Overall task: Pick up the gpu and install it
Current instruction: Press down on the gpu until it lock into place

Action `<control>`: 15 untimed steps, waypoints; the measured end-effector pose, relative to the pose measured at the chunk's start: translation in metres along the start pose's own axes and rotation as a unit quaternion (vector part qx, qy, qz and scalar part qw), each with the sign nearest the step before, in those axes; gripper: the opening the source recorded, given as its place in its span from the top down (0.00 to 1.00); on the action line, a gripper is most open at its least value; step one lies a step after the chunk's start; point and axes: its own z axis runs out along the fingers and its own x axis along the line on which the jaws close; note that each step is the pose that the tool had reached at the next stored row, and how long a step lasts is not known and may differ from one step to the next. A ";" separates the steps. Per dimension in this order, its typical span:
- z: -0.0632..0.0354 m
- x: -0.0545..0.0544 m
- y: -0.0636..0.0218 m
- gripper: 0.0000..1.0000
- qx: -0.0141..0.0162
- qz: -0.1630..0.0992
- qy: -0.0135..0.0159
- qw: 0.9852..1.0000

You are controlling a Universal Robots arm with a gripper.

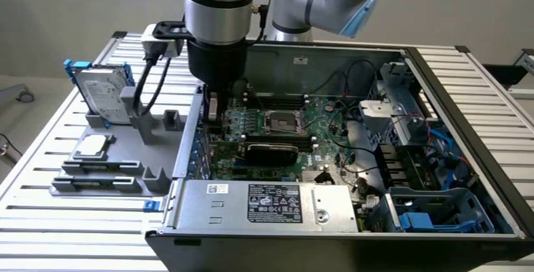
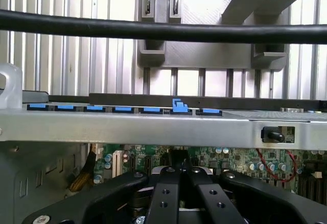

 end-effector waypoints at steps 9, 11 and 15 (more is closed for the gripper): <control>-0.0011 0.000 0.0025 0.89 -0.006 0.000 0.002 1.000; -0.0018 -0.001 0.0027 0.89 -0.007 0.000 0.002 1.000; -0.0026 -0.003 0.0028 0.89 -0.008 0.000 0.003 1.000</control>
